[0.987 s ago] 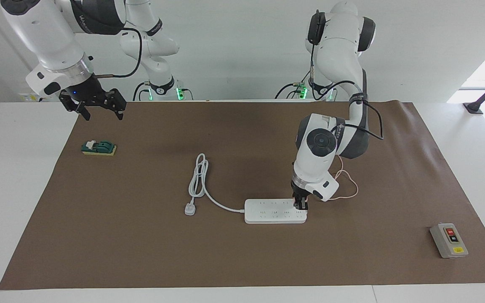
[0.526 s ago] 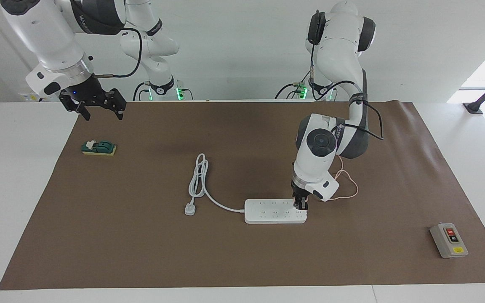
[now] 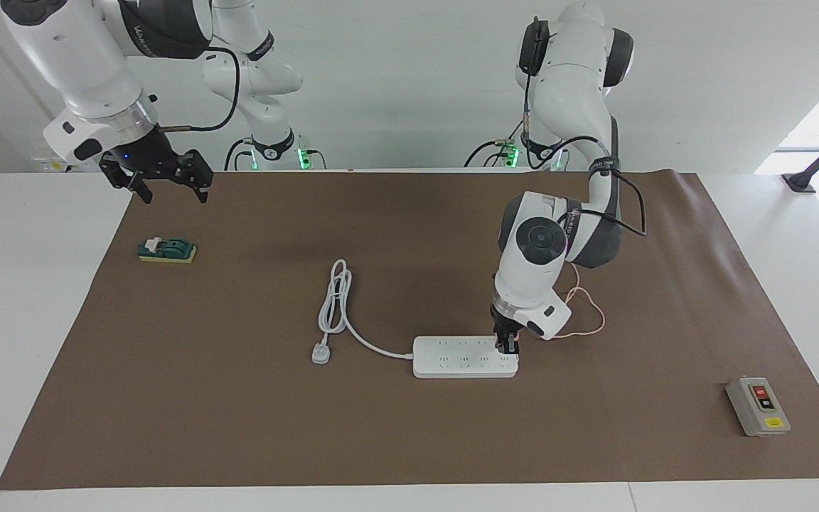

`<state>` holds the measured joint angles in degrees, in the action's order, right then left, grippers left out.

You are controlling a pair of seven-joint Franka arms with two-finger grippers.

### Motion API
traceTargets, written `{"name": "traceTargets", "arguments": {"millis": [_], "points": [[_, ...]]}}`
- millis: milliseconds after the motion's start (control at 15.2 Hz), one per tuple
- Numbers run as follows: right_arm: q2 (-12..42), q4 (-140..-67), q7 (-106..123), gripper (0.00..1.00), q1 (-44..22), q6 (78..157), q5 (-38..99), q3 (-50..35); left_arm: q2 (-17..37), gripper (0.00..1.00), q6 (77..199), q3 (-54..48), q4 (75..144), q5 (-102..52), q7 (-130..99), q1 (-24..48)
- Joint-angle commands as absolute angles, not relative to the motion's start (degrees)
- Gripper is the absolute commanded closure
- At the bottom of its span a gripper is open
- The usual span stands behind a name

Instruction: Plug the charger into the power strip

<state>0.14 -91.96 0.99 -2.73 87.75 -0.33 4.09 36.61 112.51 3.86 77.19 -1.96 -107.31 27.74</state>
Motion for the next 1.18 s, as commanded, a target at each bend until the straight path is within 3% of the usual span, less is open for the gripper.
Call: {"name": "traceTargets", "arguments": {"millis": [0, 987, 1118], "points": [[-0.6, -92.7, 1.7, 0.00, -2.4, 87.5, -1.5, 3.8, 36.6, 1.00, 113.4, 4.5, 80.5, -1.9, -108.5, 29.2], [-0.6, -92.7, 1.7, 0.00, -2.4, 87.5, -1.5, 3.9, 36.2, 1.00, 120.4, 4.7, 85.3, -0.5, -108.4, 30.7], [-0.6, -92.7, 1.7, 0.00, -2.4, 87.5, -1.5, 3.8, 33.2, 0.22, 119.3, 4.7, 84.7, -0.5, -107.2, 30.0]]}}
